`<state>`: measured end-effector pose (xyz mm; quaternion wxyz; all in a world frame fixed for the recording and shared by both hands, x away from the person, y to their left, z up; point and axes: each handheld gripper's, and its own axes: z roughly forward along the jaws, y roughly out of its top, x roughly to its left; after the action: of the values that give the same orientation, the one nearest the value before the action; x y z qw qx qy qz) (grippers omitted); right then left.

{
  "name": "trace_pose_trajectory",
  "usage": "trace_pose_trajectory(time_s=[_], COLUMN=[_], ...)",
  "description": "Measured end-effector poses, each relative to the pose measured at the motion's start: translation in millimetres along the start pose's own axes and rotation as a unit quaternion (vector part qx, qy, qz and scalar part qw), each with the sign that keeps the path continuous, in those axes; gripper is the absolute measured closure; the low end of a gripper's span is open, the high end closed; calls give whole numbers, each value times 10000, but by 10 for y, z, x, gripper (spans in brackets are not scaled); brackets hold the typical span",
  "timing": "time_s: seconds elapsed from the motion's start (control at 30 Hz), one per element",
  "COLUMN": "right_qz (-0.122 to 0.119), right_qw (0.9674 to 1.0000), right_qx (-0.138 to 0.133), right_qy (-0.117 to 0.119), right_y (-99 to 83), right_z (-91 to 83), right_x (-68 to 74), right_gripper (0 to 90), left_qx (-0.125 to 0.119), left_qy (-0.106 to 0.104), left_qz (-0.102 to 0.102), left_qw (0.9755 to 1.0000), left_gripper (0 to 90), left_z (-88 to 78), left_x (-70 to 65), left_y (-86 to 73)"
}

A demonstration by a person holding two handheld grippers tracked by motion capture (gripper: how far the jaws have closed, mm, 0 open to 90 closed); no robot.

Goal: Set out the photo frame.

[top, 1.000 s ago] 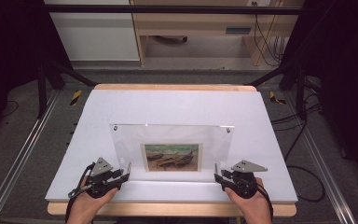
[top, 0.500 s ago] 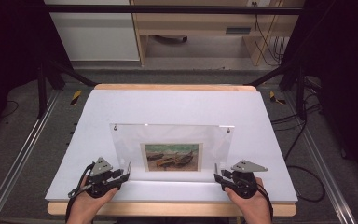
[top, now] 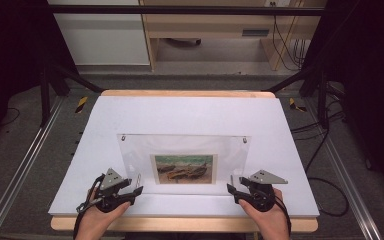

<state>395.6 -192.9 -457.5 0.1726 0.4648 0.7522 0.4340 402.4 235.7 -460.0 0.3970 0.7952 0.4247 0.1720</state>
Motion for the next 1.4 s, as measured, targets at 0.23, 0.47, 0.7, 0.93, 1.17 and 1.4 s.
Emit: trace_pose_trajectory(time_s=[0.23,0.47,0.7,0.93,1.17,1.4], right_qz=[-64,-183,-272,-210,-157,-8], right_qw=[9998,9990,9967,9955,9941,9928], right_qx=[-165,-340,-643,-767,-884,-984], right_qy=[-69,-213,-405,-511,-614,-679], right_y=[30,65,99,115,131,144], right_z=[-10,-20,-71,-107,-139,-194], right_x=[1,24,24,11,4,-15], right_gripper=[310,194,132,115,112,121], left_qx=[-293,-444,-660,-882,-990,-1205], left_qy=[-17,-43,-42,-59,-116,-122], left_qz=[-137,-157,-203,-242,-269,-379], left_qw=[9995,9989,9976,9958,9947,9919], left_gripper=[268,179,114,80,69,66], left_z=[-19,-35,-64,-96,-128,-177], left_x=[20,12,14,30,52,112], left_y=[30,51,73,88,90,99])
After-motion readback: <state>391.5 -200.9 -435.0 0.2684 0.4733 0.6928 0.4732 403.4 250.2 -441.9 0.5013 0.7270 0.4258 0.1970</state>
